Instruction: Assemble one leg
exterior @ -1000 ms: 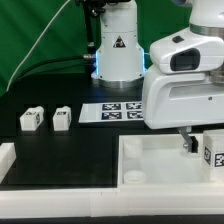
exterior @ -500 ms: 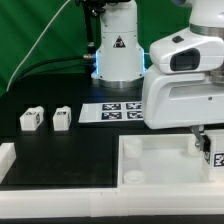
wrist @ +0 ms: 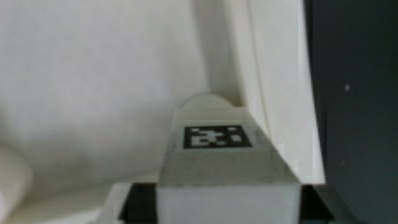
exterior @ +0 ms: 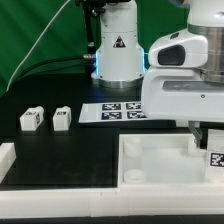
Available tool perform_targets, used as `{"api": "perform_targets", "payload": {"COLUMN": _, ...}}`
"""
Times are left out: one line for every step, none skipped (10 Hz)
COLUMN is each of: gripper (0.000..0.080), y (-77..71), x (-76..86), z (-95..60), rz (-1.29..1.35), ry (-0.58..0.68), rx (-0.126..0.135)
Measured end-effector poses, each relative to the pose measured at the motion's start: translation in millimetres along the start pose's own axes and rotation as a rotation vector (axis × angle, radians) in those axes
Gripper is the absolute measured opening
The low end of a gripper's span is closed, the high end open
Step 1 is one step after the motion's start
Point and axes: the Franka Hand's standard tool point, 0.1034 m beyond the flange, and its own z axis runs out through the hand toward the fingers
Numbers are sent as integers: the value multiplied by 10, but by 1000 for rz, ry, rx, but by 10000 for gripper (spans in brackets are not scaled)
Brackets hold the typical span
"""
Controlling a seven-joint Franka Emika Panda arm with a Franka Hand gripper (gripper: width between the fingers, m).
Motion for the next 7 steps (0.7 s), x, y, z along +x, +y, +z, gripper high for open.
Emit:
{"api": "perform_targets", "payload": {"gripper": 291, "y": 38, "x": 7, "z": -5, "rz": 92, "ry": 4, "rx": -8}}
{"api": "perform_targets", "payload": {"gripper": 295, "y": 72, "x": 11, "z": -12, "rz": 206, "ry": 8, "rx": -24}}
{"api": "perform_targets", "payload": {"gripper": 302, "y": 125, "x": 18, "z": -20, "rz": 284, "ry": 18, "rx": -53}}
{"api": "perform_targets", "payload": {"gripper": 302, "y": 169, "x": 30, "z": -25, "rz": 338, "ry": 26, "rx": -70}}
{"api": "perform_targets", "payload": {"gripper": 305, "y": 248, "x": 43, "z": -29, "rz": 422, "ry": 31, "rx": -90}}
{"api": "perform_targets", "payload": {"gripper": 305, "y": 305, "x": 60, "z": -32, "rz": 475, "ry": 39, "rx": -102}}
{"api": "perform_targets", "payload": {"gripper": 308, "y": 325, "x": 64, "z": -34, "rz": 467, "ry": 40, "rx": -107}}
